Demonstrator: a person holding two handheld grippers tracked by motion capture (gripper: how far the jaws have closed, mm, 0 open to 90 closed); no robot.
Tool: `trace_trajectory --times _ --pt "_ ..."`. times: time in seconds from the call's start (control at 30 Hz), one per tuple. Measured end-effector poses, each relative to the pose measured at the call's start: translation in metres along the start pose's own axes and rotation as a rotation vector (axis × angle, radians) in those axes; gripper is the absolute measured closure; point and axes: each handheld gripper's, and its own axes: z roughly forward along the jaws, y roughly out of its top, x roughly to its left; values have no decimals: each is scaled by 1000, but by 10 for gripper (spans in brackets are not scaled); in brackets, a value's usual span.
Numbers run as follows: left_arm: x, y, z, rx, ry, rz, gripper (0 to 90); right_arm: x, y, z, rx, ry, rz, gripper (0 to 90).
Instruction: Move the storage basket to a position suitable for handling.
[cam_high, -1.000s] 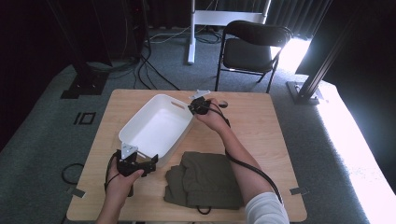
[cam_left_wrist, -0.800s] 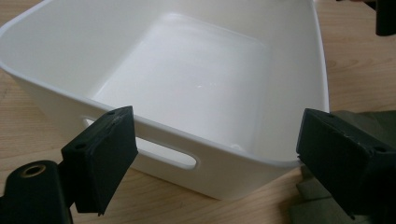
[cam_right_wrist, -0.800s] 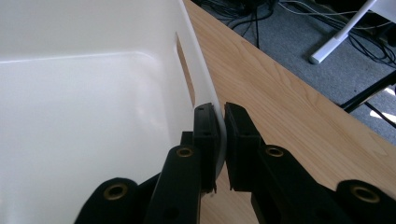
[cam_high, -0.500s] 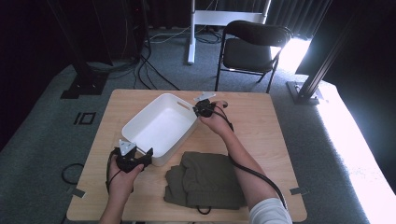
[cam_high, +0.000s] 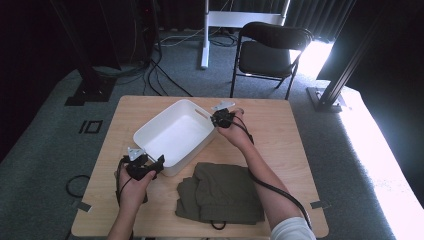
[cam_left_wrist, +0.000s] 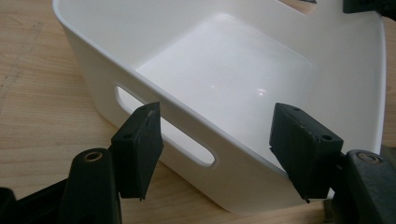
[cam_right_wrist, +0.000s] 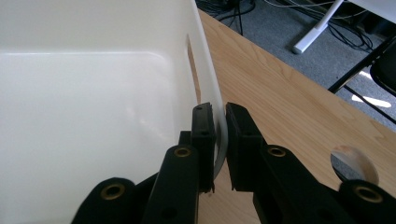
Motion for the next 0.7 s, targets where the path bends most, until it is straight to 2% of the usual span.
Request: trace_trajectory --times 0.2,0.43,0.63,0.7 --pt "-1 7 6 -2 22 23 436 -2 -6 -7 4 -22 11 819" --pt "-2 12 17 -14 40 45 480 -5 -14 -17 17 -39 66 812" --pt "-2 15 26 -41 35 29 507 -7 -21 -26 19 -64 115 815" --pt "-1 16 29 -42 34 36 520 -7 -23 -28 18 -68 131 815"
